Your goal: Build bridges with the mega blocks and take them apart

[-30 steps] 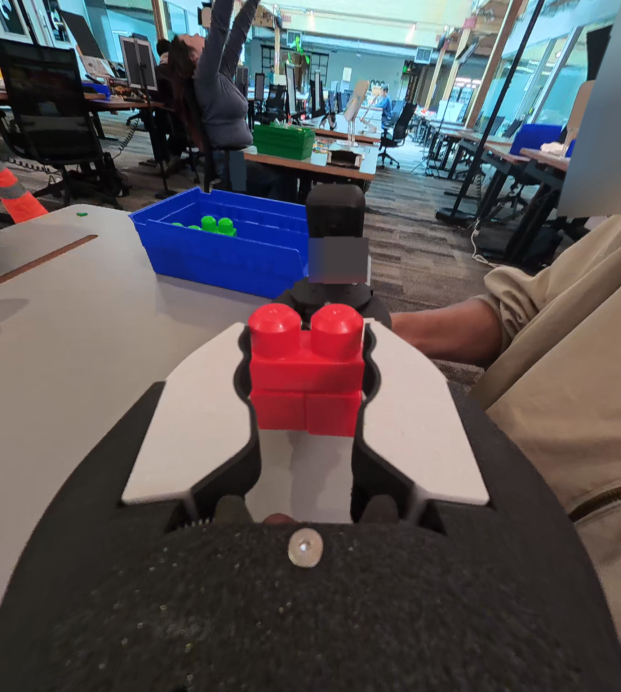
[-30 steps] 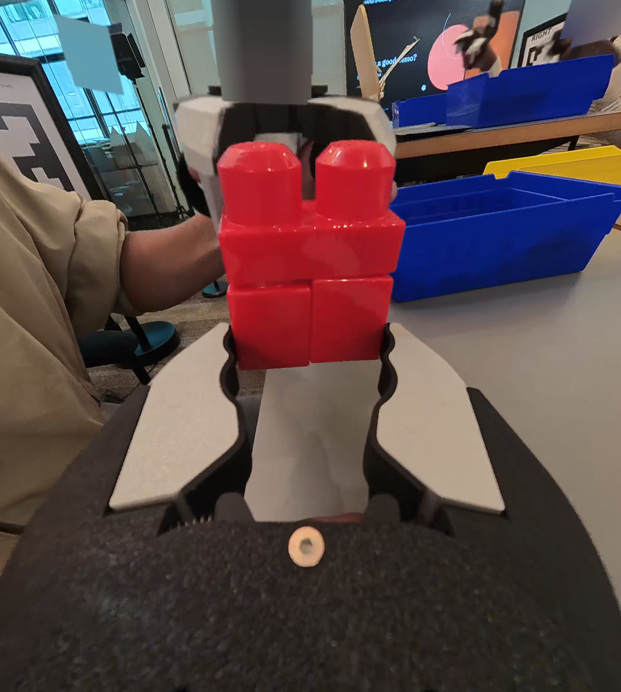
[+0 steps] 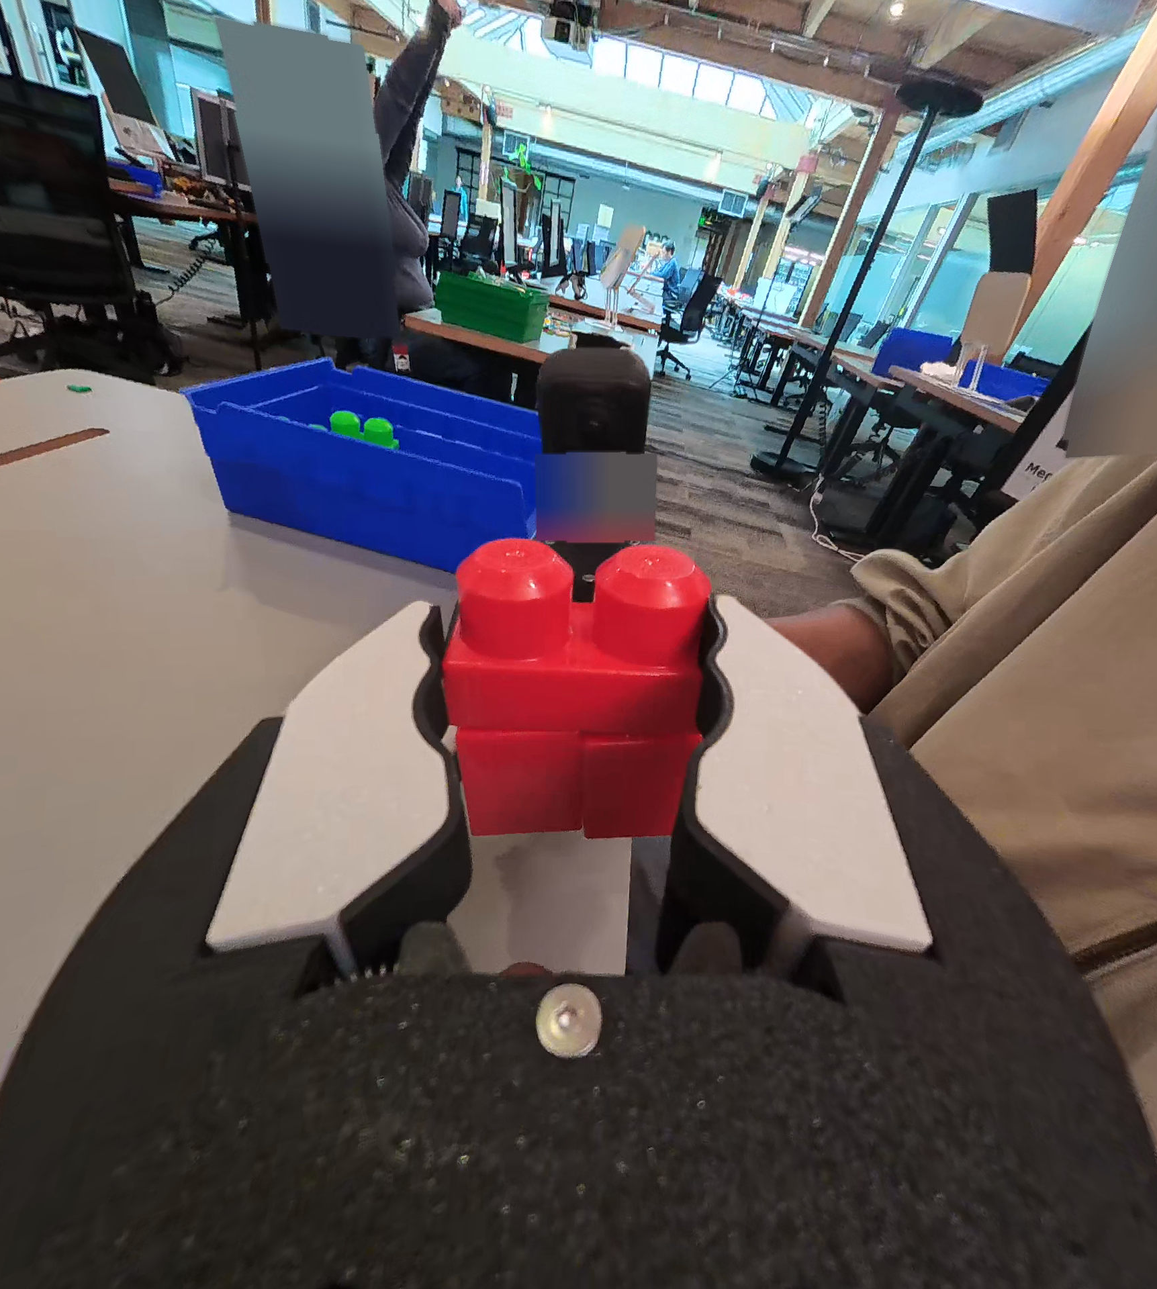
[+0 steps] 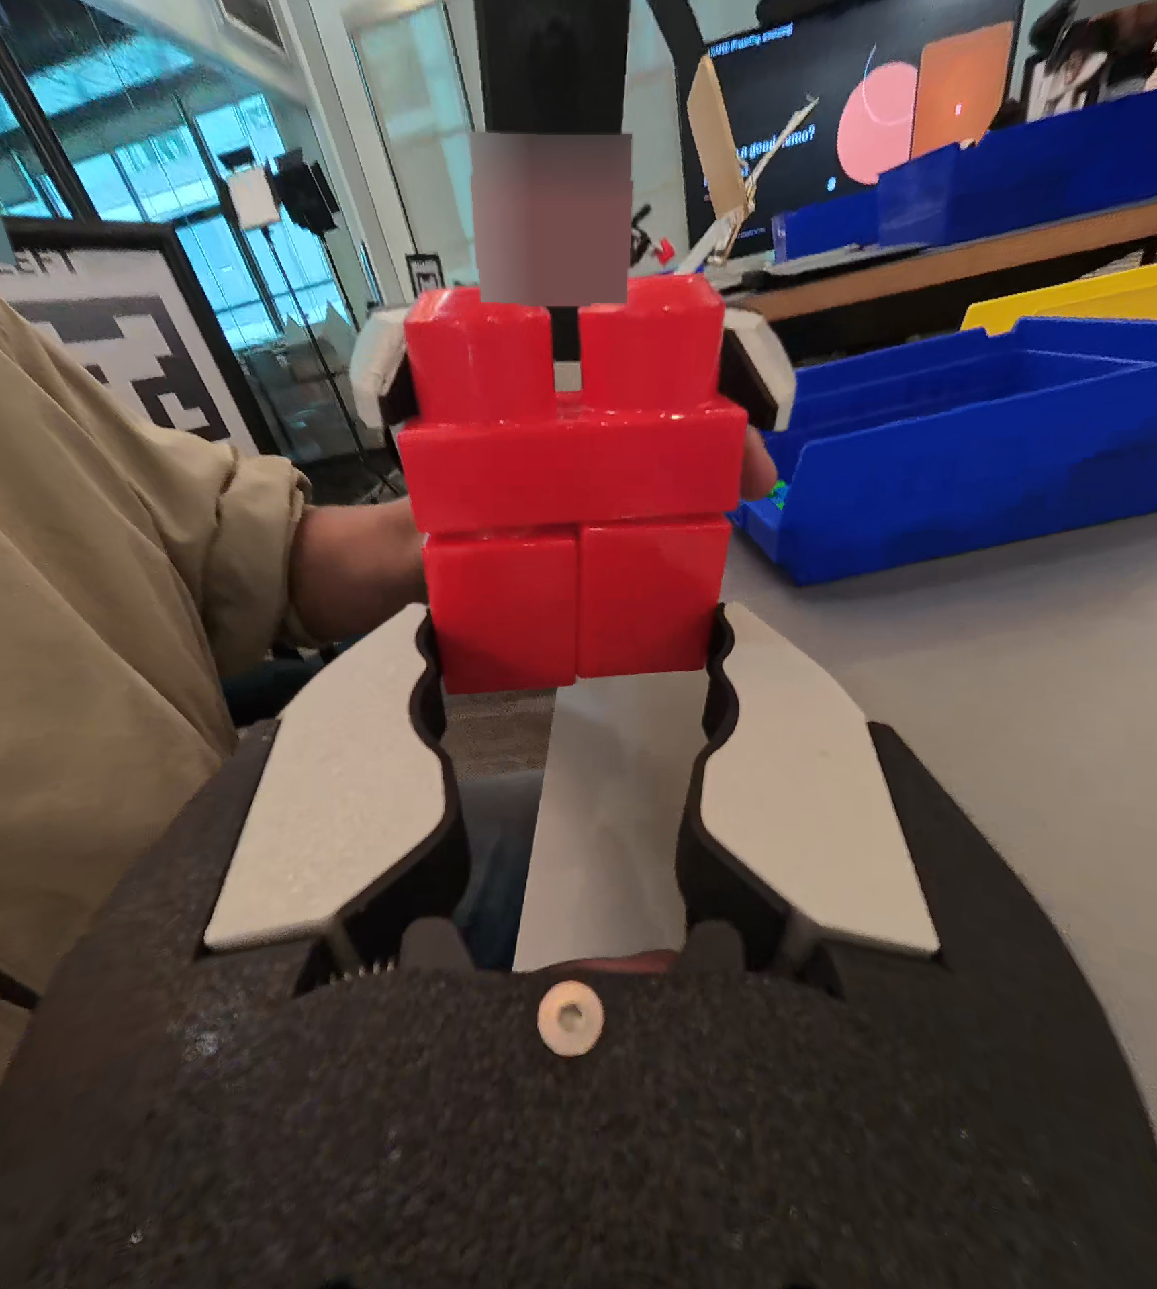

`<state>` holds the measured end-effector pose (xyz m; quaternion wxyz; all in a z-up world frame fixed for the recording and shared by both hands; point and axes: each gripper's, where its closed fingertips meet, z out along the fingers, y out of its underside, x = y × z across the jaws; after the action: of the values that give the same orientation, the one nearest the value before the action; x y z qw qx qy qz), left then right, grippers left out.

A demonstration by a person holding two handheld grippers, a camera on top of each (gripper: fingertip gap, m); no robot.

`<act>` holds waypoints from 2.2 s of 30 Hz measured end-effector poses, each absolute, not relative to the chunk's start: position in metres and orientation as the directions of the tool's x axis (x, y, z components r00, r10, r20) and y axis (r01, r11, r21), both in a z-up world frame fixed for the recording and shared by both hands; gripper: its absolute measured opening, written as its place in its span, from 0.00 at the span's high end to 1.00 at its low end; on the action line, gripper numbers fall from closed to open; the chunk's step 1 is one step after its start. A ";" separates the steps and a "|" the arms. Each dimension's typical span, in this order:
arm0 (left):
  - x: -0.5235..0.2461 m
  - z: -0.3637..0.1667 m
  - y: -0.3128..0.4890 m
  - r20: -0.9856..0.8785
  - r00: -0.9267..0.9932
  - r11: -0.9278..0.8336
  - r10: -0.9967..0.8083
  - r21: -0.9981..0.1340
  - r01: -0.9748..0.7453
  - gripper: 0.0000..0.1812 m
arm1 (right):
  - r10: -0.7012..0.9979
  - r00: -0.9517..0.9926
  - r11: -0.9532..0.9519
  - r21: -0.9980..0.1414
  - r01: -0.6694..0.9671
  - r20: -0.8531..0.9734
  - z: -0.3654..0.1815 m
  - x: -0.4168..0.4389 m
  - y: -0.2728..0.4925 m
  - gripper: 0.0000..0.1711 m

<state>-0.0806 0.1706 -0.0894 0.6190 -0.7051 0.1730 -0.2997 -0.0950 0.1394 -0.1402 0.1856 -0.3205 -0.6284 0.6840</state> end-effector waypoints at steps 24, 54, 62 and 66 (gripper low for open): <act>-0.080 -0.096 0.175 0.220 0.755 -0.175 -0.618 -0.974 0.141 0.62 | 0.687 -0.706 -0.101 -0.985 0.140 -0.171 -0.144 -0.101 0.139 0.53; -0.083 -0.127 0.160 0.189 0.831 -0.289 -0.523 -0.957 0.036 0.60 | 0.634 -0.748 -0.143 -0.980 0.137 -0.197 -0.139 -0.102 0.132 0.54; -0.084 -0.115 0.157 0.174 0.822 -0.230 -0.543 -0.972 0.054 0.61 | 0.623 -0.762 -0.128 -0.984 0.127 -0.179 -0.140 -0.104 0.123 0.51; -0.087 -0.117 0.156 0.172 0.819 -0.224 -0.547 -0.973 0.054 0.62 | 0.615 -0.765 -0.121 -0.982 0.148 -0.191 -0.142 -0.104 0.124 0.50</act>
<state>-0.0874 0.1561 -0.1169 0.6003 -0.7412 0.1661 -0.2504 -0.1035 0.1237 -0.1424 0.1701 -0.2976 -0.6407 0.6870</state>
